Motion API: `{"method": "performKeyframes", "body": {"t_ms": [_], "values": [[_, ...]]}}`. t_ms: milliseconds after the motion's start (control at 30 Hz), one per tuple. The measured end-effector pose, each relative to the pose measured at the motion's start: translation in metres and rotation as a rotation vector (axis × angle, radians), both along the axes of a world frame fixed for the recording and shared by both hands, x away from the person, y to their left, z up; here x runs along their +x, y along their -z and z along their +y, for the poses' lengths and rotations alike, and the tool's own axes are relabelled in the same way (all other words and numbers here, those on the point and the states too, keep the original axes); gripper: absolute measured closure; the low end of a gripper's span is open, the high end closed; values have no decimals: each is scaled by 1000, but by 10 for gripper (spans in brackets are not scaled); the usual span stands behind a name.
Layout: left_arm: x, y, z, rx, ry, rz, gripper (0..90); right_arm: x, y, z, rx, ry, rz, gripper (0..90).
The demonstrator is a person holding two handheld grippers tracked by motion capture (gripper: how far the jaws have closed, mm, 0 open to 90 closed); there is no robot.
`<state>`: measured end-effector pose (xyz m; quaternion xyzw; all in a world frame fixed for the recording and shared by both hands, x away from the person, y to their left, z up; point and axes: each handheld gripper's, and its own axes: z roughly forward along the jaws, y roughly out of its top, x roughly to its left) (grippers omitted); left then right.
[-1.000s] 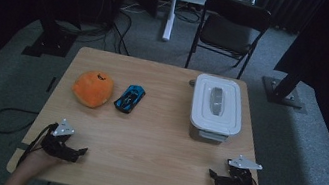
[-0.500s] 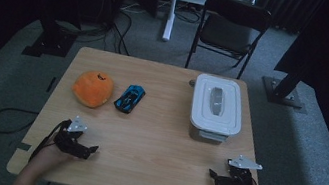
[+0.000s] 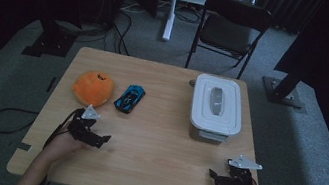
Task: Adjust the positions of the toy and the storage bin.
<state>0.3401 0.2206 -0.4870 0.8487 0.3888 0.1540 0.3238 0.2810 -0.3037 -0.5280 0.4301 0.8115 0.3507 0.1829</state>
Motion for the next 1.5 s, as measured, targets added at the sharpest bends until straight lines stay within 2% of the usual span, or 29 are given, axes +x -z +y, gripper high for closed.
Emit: {"method": "performKeyframes", "body": {"t_ms": [300,367,567,700,867,900,933,1067,1100,1167,1267,1400,1500], "values": [[28,-15,-21,13,-28,-23,22,0,0,0,0,0,0,125],[33,-18,-26,13,-28,-26,50,0,0,0,0,0,0,125],[49,-23,-39,12,-26,-23,50,0,0,0,0,0,0,125],[62,-26,-47,28,-41,-20,50,0,0,0,0,0,0,125],[84,-28,-56,27,-68,3,50,0,0,0,0,0,0,125],[84,-28,-56,27,-68,3,50,0,0,0,0,0,0,125],[95,-29,-62,37,-76,7,50,0,0,0,0,0,0,125],[111,-28,-69,55,-104,21,50,0,0,0,0,0,0,125],[111,-28,-69,55,-104,21,51,0,0,0,0,0,0,125],[124,-26,-73,56,-138,46,50,0,0,0,1,0,0,125],[135,-21,-76,77,-157,78,50,0,0,0,0,0,0,125],[145,-16,-83,96,-167,99,51,0,0,0,1,0,0,125],[151,-12,-87,129,-165,110,50,0,0,0,1,0,0,126]]}}
